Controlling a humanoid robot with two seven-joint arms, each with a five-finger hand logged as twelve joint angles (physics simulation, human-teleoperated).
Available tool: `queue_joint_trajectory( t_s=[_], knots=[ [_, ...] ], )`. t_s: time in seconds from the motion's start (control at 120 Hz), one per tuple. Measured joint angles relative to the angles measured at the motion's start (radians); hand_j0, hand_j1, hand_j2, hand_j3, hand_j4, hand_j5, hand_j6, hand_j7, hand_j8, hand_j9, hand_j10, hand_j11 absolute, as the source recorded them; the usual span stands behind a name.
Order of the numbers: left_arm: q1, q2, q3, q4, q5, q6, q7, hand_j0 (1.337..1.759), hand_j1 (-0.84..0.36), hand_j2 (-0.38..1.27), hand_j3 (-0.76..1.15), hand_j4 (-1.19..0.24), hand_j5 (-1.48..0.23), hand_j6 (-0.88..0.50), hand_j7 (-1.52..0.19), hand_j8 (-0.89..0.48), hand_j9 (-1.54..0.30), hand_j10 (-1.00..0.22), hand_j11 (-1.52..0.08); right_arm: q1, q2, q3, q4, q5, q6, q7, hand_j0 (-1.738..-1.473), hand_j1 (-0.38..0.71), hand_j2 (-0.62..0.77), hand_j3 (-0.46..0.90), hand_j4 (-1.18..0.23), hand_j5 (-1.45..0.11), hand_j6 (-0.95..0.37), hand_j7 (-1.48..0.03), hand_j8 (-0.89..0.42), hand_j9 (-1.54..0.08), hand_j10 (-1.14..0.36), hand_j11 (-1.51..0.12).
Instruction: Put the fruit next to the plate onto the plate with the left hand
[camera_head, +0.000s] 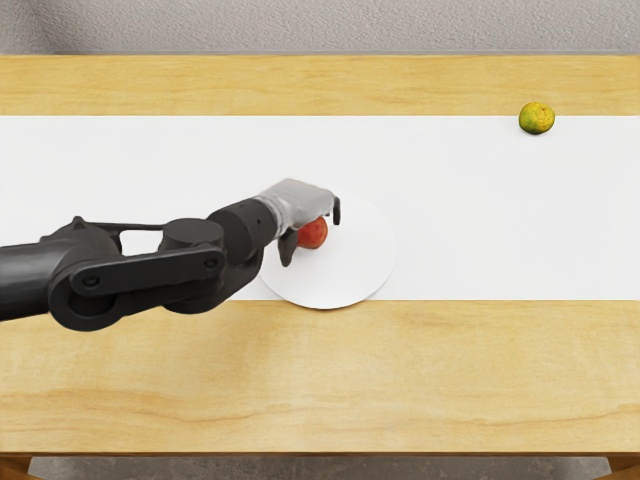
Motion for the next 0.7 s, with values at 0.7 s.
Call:
queue_joint_trajectory(
  t_s=[0.7],
  knots=[
    [0.062,0.63,-0.418,0.053,-1.305,-0.547,0.0,1.658,0.04,0.06,0.0,-0.26,-0.34,-0.25,-0.34,-0.25,-0.34,-0.26,-0.34,0.002,0.0,0.0,0.001,0.0,0.001,0.0,-1.658,-0.31,-0.01,0.0,-0.04,-0.05,-0.04,-0.05,-0.04,-0.05,-0.04,-0.05]
  ],
)
